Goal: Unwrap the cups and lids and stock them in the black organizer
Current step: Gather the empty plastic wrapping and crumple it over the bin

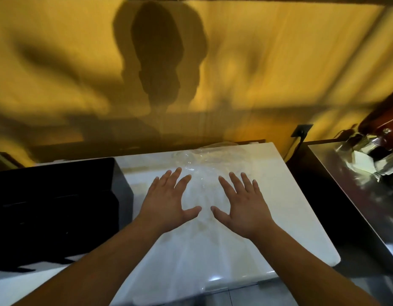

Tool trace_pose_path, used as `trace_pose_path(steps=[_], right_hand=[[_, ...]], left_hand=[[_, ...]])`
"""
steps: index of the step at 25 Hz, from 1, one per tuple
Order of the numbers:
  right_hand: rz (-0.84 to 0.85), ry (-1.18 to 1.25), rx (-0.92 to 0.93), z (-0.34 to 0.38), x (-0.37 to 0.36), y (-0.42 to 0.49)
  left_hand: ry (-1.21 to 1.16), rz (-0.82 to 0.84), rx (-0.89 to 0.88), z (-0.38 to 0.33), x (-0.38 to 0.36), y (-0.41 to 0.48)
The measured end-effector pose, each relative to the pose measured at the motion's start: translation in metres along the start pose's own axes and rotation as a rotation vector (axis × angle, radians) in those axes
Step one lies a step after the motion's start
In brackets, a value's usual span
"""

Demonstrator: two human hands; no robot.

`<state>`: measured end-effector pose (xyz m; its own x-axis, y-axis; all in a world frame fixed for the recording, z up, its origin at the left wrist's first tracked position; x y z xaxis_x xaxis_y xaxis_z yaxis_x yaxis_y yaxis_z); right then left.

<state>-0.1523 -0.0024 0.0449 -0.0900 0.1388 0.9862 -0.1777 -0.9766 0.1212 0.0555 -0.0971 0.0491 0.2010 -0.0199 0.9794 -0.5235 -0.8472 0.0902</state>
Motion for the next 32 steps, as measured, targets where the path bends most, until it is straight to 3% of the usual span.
trace_pose_path(steps=[7, 14, 18, 20, 22, 23, 28, 30, 32], right_hand=[[0.036, -0.067, -0.011, -0.064, -0.033, 0.080], [0.105, -0.010, -0.043, -0.082, -0.071, 0.109], [0.069, 0.019, -0.072, -0.079, -0.082, 0.095], [-0.038, 0.097, -0.126, -0.076, -0.077, 0.083], [-0.157, 0.242, -0.265, -0.071, -0.069, 0.071], [-0.132, 0.359, -0.386, -0.067, -0.066, 0.067], [0.463, 1.182, -0.998, -0.017, -0.068, 0.040], [0.539, 1.495, -1.080, 0.013, -0.061, 0.027], [0.505, 1.593, -1.012, 0.036, -0.054, 0.016]], left_hand=[[0.011, -0.009, 0.008, -0.027, -0.023, 0.089], [0.166, 0.194, -0.024, -0.037, -0.066, 0.125], [0.219, 0.111, -0.036, -0.038, -0.073, 0.125], [0.202, 0.060, -0.051, -0.038, -0.070, 0.120], [0.137, 0.025, -0.035, -0.040, -0.062, 0.109], [0.094, 0.015, -0.012, -0.040, -0.058, 0.102], [0.017, -0.070, 0.040, -0.032, -0.030, 0.048], [0.009, -0.097, 0.007, -0.029, -0.015, 0.020], [0.003, -0.096, -0.051, -0.025, -0.002, -0.010]])
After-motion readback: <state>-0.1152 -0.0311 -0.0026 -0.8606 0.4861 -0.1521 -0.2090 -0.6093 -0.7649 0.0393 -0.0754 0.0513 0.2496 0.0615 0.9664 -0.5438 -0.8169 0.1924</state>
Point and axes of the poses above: each hand's wrist, its own y-axis towards the middle knuckle, its own x-axis out of the back of the hand, z = x × y, the point moved 4 cm from there along y, towards the middle knuckle, and after that the axes turned 8 degrees about -z, right-handed, at the moved point
